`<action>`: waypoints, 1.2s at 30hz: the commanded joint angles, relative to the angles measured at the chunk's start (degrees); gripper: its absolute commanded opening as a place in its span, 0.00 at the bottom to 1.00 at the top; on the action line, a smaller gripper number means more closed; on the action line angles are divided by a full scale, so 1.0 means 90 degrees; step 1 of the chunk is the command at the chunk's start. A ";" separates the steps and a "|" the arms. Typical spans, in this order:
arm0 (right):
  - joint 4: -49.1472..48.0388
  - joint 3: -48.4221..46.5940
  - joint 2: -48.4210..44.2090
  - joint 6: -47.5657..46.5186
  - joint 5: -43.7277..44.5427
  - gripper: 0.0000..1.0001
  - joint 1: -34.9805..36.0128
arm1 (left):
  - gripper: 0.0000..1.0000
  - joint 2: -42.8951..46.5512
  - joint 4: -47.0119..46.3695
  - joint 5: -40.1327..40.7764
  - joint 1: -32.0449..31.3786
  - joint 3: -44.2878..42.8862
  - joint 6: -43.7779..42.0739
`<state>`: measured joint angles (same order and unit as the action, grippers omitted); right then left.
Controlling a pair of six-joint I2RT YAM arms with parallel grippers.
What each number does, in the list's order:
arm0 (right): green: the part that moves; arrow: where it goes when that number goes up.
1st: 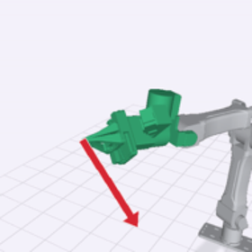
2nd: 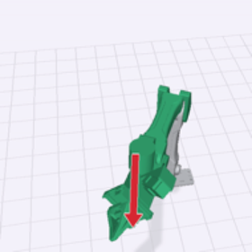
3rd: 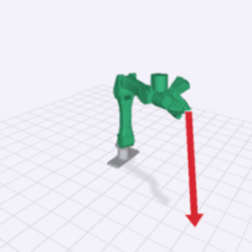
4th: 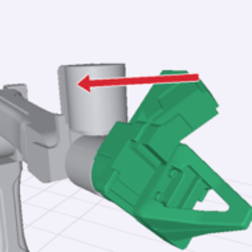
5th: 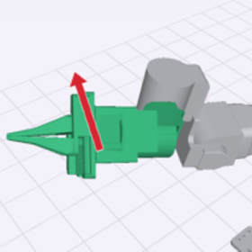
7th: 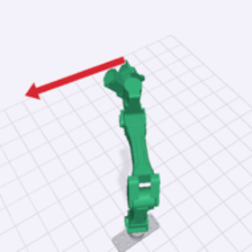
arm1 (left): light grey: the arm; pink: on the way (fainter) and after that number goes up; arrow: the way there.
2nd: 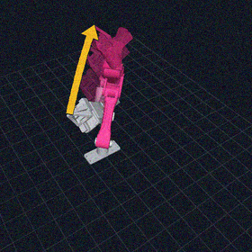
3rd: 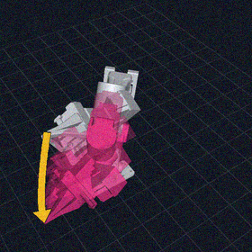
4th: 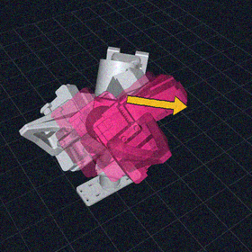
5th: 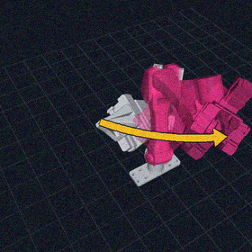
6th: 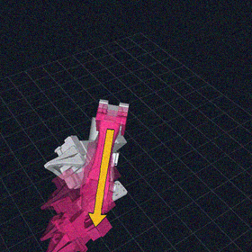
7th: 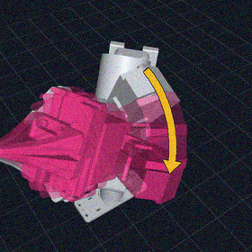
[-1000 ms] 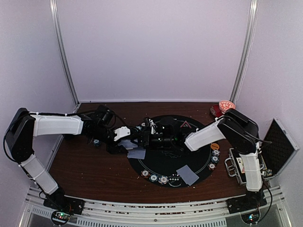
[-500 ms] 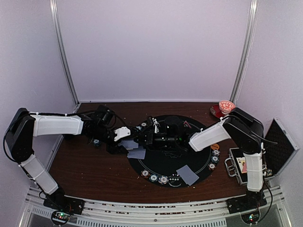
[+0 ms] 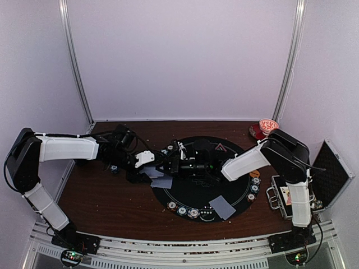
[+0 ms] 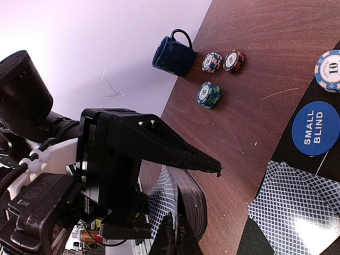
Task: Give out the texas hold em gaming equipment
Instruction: Pick up the poker card from the face-down deck piles, then flop the poker card in the community card area.
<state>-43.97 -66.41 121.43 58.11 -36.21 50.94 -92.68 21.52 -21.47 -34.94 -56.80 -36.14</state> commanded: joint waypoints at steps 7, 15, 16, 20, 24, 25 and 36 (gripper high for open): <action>0.0469 0.0357 -0.0714 -0.0547 0.0274 0.00 -0.0116 | 0.61 0.0052 -0.0192 -0.0046 0.0009 -0.0087 -0.0025; 0.1792 0.1184 -0.2167 -0.1579 0.0651 0.00 -0.1016 | 0.61 0.0063 -0.0191 -0.0046 0.0011 -0.0088 -0.0027; 0.2101 0.1225 -0.2375 -0.1765 0.0761 0.00 -0.1134 | 0.61 0.0064 -0.0191 -0.0036 0.0013 -0.0091 -0.0035; 0.3996 0.1075 -0.3159 -0.2876 0.1800 0.00 -0.1411 | 0.61 0.0058 -0.0186 -0.0044 0.0015 -0.0086 -0.0033; 0.5892 0.0466 -0.3662 -0.4252 0.3950 0.00 -0.1385 | 0.61 0.0044 -0.0191 -0.0036 0.0012 -0.0097 -0.0017; 0.6218 0.0371 -0.3743 -0.4536 0.4426 0.00 -0.1371 | 0.61 0.0054 -0.0193 -0.0044 0.0017 -0.0099 -0.0018; 0.7165 0.0145 -0.3105 -0.6743 0.8779 0.00 -0.0269 | 0.61 0.0006 -0.0189 -0.0037 0.0008 -0.0120 0.0010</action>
<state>16.14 -63.07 87.57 5.67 26.28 44.51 -92.68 21.08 -21.63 -35.03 -56.90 -36.12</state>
